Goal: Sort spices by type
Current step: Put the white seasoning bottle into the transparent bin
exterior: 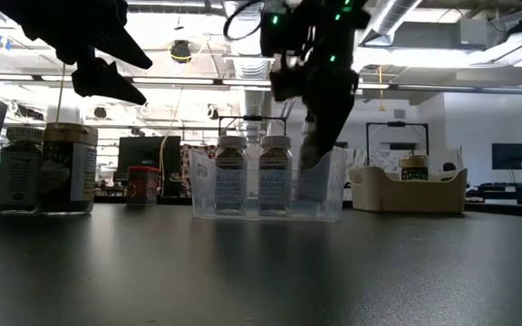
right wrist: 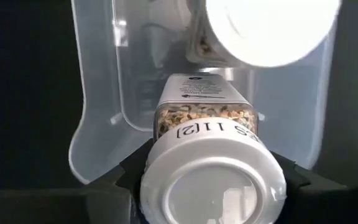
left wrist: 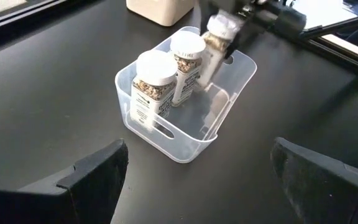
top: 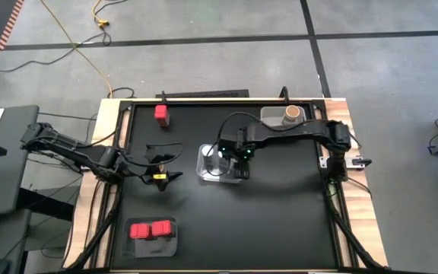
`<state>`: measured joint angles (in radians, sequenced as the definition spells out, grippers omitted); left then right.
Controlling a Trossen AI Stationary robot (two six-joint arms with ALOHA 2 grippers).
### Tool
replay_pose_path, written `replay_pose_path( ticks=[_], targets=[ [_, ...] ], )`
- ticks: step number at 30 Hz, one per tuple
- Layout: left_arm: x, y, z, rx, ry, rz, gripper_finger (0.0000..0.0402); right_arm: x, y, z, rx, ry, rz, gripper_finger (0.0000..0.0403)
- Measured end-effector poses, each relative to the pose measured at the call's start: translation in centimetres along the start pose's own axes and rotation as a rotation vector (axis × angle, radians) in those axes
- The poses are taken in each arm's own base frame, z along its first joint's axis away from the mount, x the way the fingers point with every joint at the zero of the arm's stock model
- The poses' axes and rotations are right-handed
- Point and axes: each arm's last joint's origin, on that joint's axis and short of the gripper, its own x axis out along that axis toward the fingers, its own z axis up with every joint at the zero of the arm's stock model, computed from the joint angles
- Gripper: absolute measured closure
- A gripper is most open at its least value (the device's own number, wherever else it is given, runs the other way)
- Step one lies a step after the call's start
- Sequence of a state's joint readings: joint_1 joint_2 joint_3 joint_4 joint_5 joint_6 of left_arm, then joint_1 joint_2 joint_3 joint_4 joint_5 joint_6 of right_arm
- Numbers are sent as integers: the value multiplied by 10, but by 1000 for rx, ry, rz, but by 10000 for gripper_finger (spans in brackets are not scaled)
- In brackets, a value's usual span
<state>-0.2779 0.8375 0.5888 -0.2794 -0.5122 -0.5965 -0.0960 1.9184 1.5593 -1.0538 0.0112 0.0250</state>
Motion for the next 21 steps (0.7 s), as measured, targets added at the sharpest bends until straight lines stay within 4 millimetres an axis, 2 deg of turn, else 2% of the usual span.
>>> replay_pose_path(
  ticks=[4,12,21],
  targets=[
    [0,0,0,-3,-1,1,24,13,-7,1,5,41,7,180],
    [0,0,0,-29,-1,1,24,13,-16,3,-1,28,15,177],
    [0,0,0,-41,-1,0,24,13,-15,8,-17,-30,31,176]
  ],
)
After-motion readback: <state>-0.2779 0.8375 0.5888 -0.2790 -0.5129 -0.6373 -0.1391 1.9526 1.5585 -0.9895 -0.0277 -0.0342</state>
